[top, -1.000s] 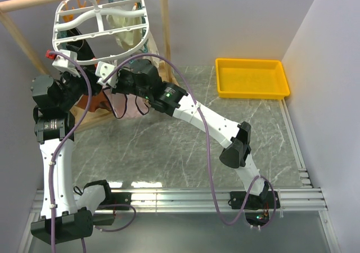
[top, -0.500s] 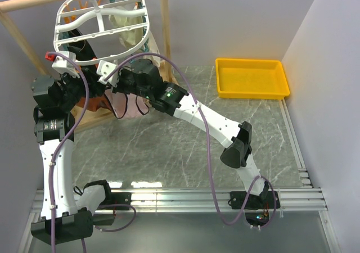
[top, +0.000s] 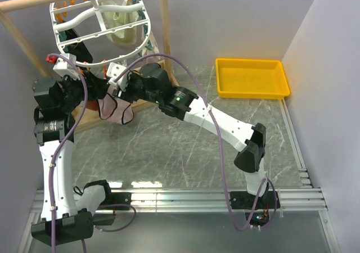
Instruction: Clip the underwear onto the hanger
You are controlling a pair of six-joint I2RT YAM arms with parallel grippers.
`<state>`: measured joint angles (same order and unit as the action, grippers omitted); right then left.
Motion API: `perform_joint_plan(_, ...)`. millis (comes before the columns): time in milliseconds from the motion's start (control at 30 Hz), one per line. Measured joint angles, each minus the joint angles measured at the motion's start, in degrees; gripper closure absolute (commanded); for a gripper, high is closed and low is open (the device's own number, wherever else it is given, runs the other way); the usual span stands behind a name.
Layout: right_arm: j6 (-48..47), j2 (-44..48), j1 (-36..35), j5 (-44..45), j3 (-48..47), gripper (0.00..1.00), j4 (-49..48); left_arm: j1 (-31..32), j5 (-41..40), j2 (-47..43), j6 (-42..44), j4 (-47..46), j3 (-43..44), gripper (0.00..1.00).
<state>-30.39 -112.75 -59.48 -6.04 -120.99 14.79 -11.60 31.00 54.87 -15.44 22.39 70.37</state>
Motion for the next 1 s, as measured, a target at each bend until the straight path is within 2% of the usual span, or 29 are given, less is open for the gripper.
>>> perform_joint_plan(267, 10.4, 11.0, 0.2, -1.4, 17.4, 0.45, -1.9, 0.0, 0.0, -5.7, 2.7, 3.9, -4.6, 0.23)
perform_joint_plan(467, 24.3, 16.7, 4.2, -5.0, 27.7, 0.56, -3.9, 0.0, 0.1, -10.6, 4.9, 5.8, -12.1, 0.18)
perform_joint_plan(633, 35.2, 15.6, 11.0, -8.9, 30.4, 0.61, -6.3, 0.4, 0.2, -11.6, 4.8, 5.7, -16.1, 0.17)
perform_joint_plan(767, 41.2, 14.8, 14.2, -10.3, 30.4, 0.61, -8.3, 2.0, 0.2, -13.5, 4.1, 5.0, -19.5, 0.21)
perform_joint_plan(900, 44.7, 14.8, 14.2, -11.9, 30.4, 0.61, -10.6, 6.0, -1.0, -17.6, 2.5, 2.8, -24.6, 0.21)
perform_joint_plan(1000, 46.5, 14.5, 14.1, -12.6, 30.4, 0.61, -11.5, 11.1, -5.5, -19.9, 1.1, 1.1, -27.9, 0.23)
